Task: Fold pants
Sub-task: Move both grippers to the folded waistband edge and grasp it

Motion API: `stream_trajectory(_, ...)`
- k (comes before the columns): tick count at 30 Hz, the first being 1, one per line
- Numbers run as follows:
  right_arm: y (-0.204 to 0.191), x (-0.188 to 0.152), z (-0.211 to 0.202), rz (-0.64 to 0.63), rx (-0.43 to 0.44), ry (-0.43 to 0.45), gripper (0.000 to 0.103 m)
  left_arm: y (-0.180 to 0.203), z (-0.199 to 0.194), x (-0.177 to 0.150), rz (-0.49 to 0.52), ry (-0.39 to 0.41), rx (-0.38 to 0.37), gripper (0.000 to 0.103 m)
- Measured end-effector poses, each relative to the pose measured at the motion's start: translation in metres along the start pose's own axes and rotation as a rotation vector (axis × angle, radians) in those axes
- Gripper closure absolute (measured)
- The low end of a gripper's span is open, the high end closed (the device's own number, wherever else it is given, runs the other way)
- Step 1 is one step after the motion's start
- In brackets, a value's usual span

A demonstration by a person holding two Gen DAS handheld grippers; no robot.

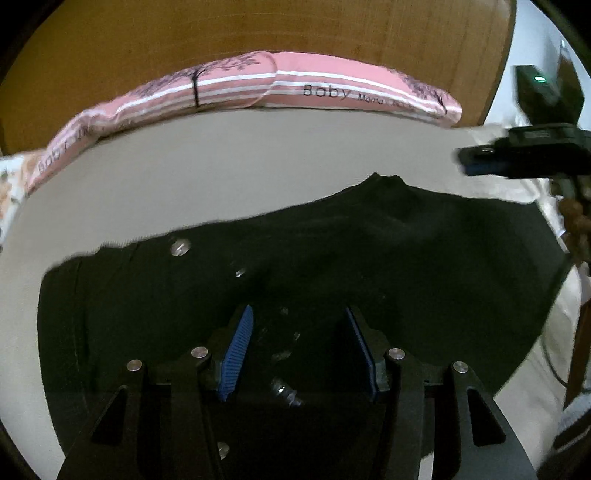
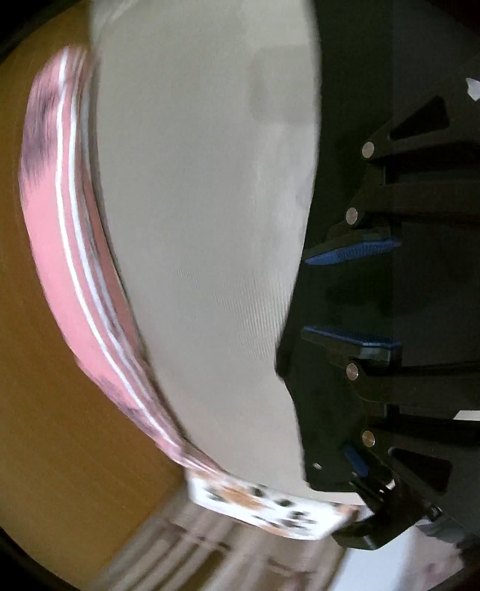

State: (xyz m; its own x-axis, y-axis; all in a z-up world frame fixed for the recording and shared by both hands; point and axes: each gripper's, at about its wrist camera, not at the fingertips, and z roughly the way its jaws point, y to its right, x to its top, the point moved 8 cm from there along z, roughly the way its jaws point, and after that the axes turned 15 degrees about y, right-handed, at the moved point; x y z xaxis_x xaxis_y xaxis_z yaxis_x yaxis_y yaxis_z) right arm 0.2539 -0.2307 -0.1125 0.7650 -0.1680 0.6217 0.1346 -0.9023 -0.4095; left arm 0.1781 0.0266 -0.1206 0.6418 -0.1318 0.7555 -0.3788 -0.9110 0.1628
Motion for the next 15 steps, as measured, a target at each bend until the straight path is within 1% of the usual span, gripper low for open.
stream_trajectory(3,-0.033,-0.003,0.030,-0.063,0.045,-0.057,0.069,-0.006,-0.010,-0.004,-0.053,0.007,-0.045,0.051)
stream_trajectory(4,-0.038,-0.004,0.038,-0.070,0.056,-0.077,0.068,-0.005,-0.010,-0.001,-0.062,0.006,-0.053,0.051)
stream_trajectory(6,-0.045,-0.006,0.055,-0.097,0.057,-0.117,0.061,-0.007,-0.009,0.003,-0.086,0.008,-0.071,0.051)
stream_trajectory(8,-0.050,-0.011,0.068,-0.116,0.065,-0.151,0.061,-0.007,-0.008,0.005,-0.097,0.007,-0.084,0.051)
stream_trajectory(10,-0.059,-0.018,0.076,-0.114,0.111,-0.193,0.061,-0.008,-0.009,0.006,-0.104,0.009,-0.096,0.051)
stream_trajectory(11,-0.061,-0.020,0.078,-0.134,0.106,-0.189,0.069,-0.008,-0.009,0.007,-0.106,0.008,-0.099,0.051)
stream_trajectory(12,-0.061,-0.019,0.078,-0.156,0.096,-0.175,0.096,-0.008,-0.010,0.007,-0.106,0.007,-0.100,0.051)
stream_trajectory(13,-0.062,-0.017,0.079,-0.161,0.092,-0.165,0.095,-0.010,-0.010,0.009,-0.103,0.010,-0.089,0.051)
stream_trajectory(15,-0.063,-0.012,0.079,-0.168,0.080,-0.140,0.096,-0.012,-0.012,0.011,-0.097,0.015,-0.079,0.051)
